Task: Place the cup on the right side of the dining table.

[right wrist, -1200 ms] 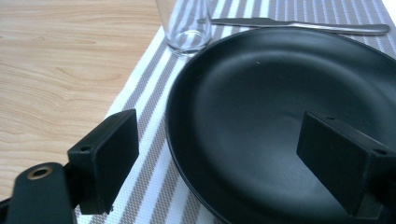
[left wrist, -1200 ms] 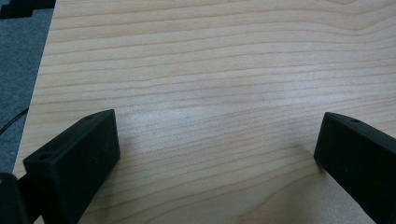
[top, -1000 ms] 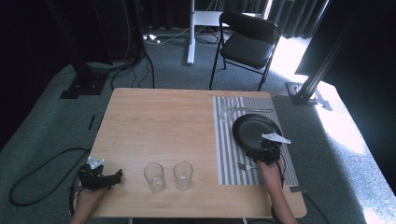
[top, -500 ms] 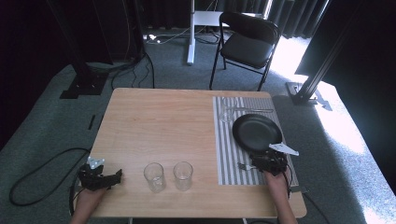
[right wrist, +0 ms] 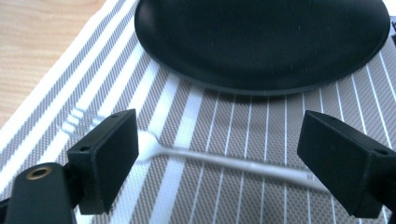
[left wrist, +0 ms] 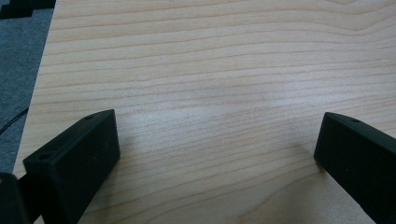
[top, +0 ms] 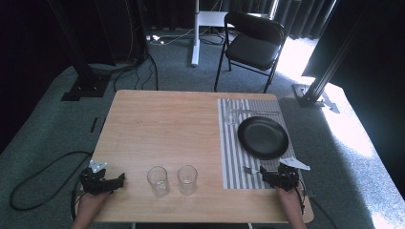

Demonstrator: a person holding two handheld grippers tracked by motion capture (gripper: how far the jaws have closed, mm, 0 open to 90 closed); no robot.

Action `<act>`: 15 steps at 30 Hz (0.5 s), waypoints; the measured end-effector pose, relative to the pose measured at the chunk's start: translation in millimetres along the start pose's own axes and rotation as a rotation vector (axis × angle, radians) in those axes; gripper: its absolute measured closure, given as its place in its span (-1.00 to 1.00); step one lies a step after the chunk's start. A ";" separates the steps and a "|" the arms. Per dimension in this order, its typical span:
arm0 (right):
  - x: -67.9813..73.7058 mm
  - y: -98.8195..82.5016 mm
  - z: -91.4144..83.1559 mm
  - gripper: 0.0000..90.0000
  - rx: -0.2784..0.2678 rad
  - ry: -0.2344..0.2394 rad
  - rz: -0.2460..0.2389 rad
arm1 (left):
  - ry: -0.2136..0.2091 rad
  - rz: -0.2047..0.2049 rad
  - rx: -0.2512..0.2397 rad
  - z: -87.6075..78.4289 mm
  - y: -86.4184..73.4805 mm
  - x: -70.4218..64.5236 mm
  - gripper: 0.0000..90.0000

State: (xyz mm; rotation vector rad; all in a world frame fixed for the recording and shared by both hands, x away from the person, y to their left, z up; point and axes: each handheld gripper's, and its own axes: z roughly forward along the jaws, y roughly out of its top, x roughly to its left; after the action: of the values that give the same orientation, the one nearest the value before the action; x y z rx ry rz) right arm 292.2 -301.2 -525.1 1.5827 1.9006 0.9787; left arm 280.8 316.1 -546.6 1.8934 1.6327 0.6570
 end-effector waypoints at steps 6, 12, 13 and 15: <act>-4.0 -11.0 -1.9 -0.73 0.019 0.001 0.018 | 0.000 0.000 0.000 0.0 0.0 0.0 -0.99; -10.0 -20.1 -4.0 -0.73 0.030 -0.013 0.034 | 0.000 0.000 0.000 0.0 0.0 0.0 -0.99; -13.6 -23.2 -6.4 -0.73 0.037 -0.027 0.035 | 0.000 0.000 0.000 0.0 0.0 0.0 -0.99; -16.0 -25.4 -7.3 -0.73 0.041 -0.032 0.036 | 0.000 0.000 0.000 0.0 0.0 0.0 -0.99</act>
State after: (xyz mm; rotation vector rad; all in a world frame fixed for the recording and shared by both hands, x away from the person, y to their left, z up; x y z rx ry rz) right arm 274.2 -320.3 -541.4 1.6513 1.8881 0.9296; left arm 280.8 316.1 -546.6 1.8934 1.6329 0.6569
